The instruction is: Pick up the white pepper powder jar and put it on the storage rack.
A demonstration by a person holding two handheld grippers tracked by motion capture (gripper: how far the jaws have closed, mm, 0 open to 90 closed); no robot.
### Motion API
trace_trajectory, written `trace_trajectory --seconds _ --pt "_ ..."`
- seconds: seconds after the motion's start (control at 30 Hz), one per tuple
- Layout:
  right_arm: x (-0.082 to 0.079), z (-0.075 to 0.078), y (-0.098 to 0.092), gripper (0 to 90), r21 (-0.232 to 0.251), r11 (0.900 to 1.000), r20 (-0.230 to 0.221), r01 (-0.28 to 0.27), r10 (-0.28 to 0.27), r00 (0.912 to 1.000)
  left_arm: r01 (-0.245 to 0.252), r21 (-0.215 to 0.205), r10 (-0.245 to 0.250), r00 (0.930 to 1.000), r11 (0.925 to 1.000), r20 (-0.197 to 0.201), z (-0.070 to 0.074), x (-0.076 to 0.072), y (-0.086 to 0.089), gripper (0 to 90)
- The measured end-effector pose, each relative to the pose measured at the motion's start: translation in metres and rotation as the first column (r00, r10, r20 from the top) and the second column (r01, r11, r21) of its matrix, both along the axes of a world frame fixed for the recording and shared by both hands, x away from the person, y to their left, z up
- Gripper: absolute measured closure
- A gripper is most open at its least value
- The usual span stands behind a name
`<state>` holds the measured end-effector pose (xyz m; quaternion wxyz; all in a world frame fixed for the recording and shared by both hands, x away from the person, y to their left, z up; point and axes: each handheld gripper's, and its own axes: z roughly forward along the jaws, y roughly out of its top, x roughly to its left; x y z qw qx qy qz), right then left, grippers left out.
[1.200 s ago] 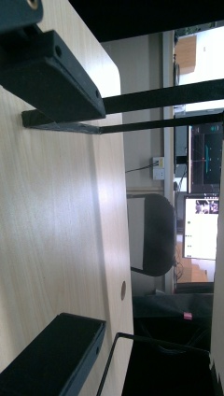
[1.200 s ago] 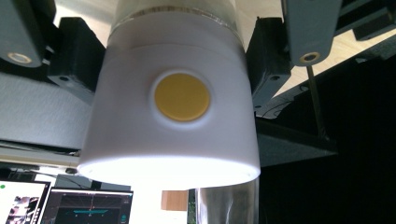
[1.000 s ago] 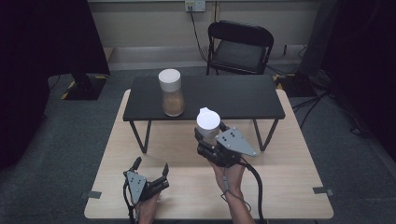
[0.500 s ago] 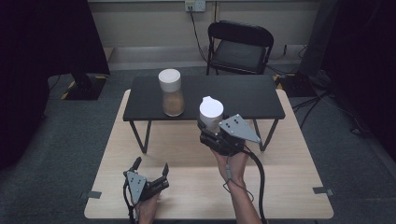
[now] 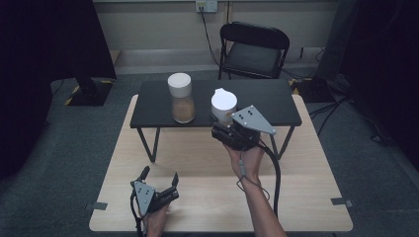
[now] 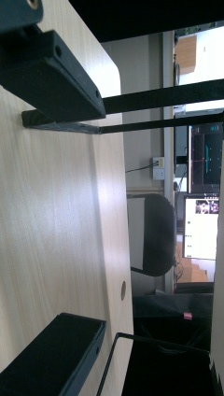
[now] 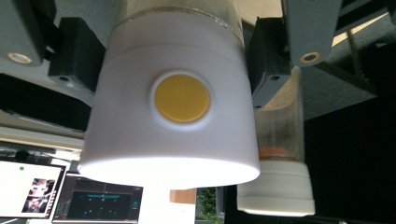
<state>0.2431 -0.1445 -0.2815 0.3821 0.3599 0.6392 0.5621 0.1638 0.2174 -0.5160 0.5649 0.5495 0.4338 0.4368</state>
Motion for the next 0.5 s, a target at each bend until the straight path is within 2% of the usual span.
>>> trace_trajectory --seconds 0.27,0.5 --pt "0.011 0.015 0.004 30.4 -0.02 1.0 0.009 0.023 -0.023 0.9997 0.0 0.0 0.0 1.0 1.0 0.0 0.0 0.0 0.0 1.3" --pt "0.023 0.018 0.007 30.4 -0.012 0.999 0.004 0.053 -0.053 0.9986 0.0 0.0 0.0 1.0 1.0 0.0 0.0 0.0 0.0 1.3"
